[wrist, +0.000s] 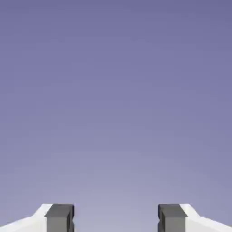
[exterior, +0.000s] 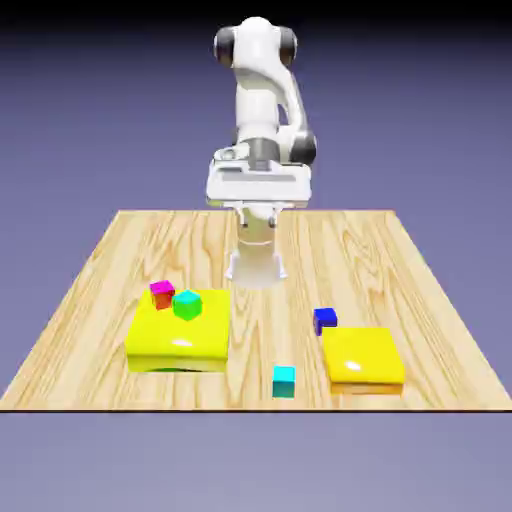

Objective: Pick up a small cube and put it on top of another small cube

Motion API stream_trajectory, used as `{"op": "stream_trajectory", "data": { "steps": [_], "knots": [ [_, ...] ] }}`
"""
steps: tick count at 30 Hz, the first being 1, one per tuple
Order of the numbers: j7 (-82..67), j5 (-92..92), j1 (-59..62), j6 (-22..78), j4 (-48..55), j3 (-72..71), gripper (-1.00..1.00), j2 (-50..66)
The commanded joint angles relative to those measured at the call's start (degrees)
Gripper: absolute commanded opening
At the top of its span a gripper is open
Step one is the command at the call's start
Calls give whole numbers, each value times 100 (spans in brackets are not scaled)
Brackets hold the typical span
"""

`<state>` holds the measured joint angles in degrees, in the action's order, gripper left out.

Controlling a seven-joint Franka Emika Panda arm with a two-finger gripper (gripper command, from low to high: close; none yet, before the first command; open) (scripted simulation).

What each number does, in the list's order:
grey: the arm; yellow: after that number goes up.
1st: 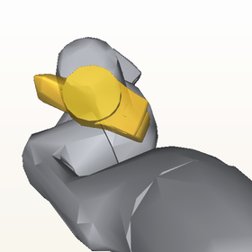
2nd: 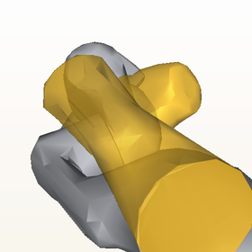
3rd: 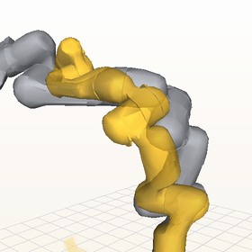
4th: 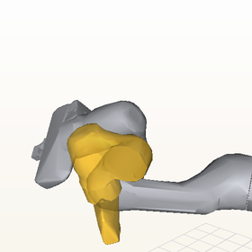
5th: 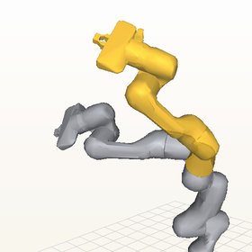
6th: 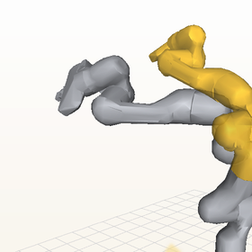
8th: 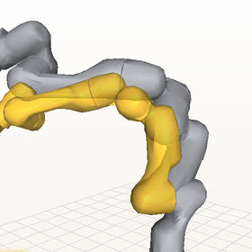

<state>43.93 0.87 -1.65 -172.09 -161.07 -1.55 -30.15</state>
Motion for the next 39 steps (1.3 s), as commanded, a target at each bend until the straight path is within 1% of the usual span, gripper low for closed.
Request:
{"op": "stream_trajectory", "data": {
  "steps": [1,14,16,23,24,25,26,33,35,39],
  "knots": [
    [122,72,-79,159,-6,-129,0,208],
    [1705,1008,-1111,2226,-79,-1804,0,2906],
    [1708,1010,-1112,2230,-79,-1807,0,2911],
    [2047,493,-1536,849,-24,-1295,0,4363],
    [2062,470,-1555,788,-21,-1272,0,4428],
    [2062,470,-1555,788,-21,-1272,-100,4428],
    [2062,470,-1555,788,-21,-1272,-100,4428],
    [1723,987,-1131,2169,-77,-1784,-100,2975],
    [1708,1010,-1112,2230,-79,-1807,-100,2911],
    [1668,706,-387,2944,241,-977,-100,2519]
  ]
}}
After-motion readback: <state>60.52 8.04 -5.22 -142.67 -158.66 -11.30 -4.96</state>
